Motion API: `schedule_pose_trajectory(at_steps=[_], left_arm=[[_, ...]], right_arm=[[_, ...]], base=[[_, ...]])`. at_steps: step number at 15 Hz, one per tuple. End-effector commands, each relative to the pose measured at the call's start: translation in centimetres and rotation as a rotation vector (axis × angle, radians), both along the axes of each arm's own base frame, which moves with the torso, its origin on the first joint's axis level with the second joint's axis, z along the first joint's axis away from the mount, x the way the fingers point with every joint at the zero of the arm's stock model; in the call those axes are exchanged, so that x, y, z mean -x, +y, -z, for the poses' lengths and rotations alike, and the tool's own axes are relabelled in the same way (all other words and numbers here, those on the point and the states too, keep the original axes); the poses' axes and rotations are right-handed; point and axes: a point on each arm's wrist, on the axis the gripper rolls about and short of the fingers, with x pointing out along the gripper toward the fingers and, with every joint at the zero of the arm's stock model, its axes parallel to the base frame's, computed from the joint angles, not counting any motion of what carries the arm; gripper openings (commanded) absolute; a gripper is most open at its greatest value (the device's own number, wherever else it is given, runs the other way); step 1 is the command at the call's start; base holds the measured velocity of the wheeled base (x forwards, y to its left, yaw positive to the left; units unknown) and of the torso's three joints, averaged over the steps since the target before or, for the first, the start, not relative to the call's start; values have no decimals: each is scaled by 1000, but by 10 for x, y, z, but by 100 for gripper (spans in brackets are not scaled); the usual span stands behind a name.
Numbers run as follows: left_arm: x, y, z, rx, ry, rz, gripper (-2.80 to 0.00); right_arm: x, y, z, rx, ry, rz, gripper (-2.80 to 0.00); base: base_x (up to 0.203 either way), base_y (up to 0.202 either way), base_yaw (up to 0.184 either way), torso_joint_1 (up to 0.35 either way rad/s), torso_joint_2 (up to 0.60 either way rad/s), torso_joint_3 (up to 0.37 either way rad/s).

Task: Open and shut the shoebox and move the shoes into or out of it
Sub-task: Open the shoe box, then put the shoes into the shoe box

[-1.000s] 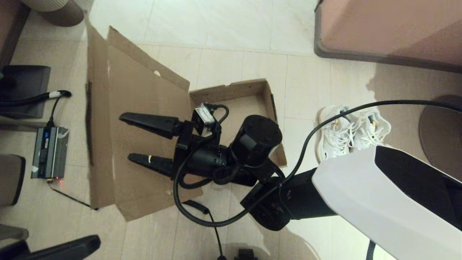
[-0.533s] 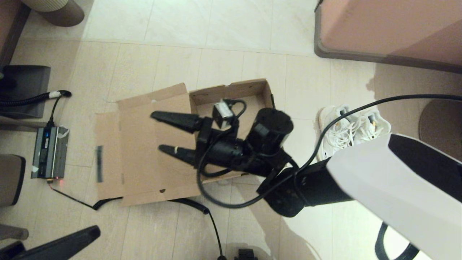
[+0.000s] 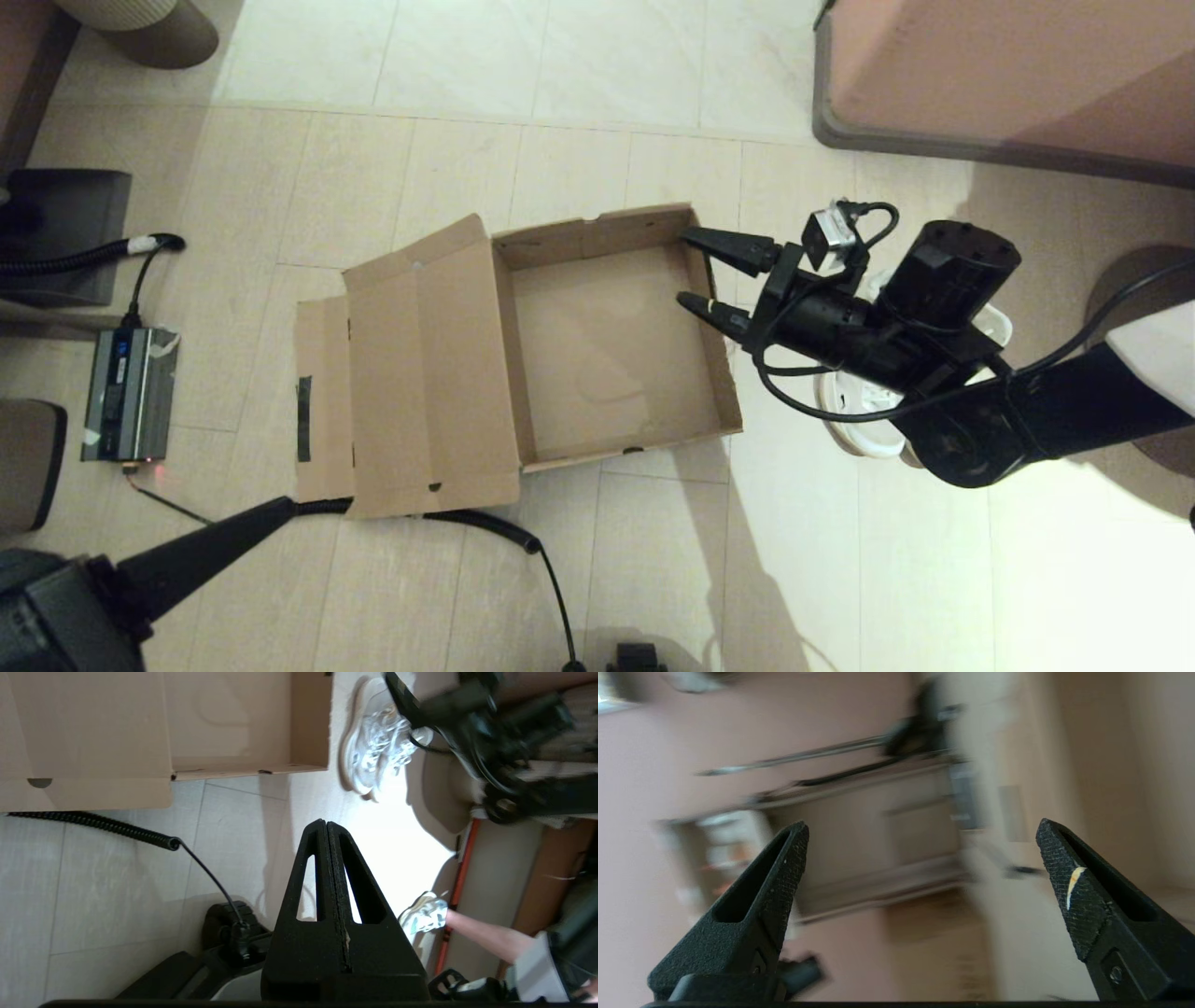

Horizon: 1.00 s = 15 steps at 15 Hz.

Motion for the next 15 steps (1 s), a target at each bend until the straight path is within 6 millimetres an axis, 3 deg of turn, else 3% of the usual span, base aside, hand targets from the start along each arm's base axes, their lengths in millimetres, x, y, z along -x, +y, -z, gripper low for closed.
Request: schedule_pose_trajectory(at_steps=[1, 2, 5, 8, 11, 13, 15], left_arm=[[-15, -3, 3, -14, 53, 2, -280], [-20, -4, 3, -17, 62, -1, -280], [-33, -6, 1, -27, 86, -31, -280], [-37, -5, 3, -56, 91, -132, -280], [-33, -3, 8, -63, 98, -171, -280], [-37, -3, 8, -65, 106, -174, -280], [-44, -5, 7, -71, 114, -187, -280]], right_arm=[[20, -24, -6, 39, -50, 61, 0], [30, -34, -12, 51, -84, 113, -280], [65, -64, -41, 41, -174, 223, -280], [112, -113, -66, 119, -289, 437, -280], [139, -156, -48, 514, -338, 935, -280], [142, -166, -36, 737, -308, 1100, -280], [117, -157, -27, 782, -272, 1034, -280]], base=[[0, 0, 0, 0, 0, 0], [0, 0, 0, 0, 0, 0], [0, 0, 0, 0, 0, 0], [0, 0, 0, 0, 0, 0], [0, 0, 0, 0, 0, 0], [0, 0, 0, 0, 0, 0], [0, 0, 0, 0, 0, 0]])
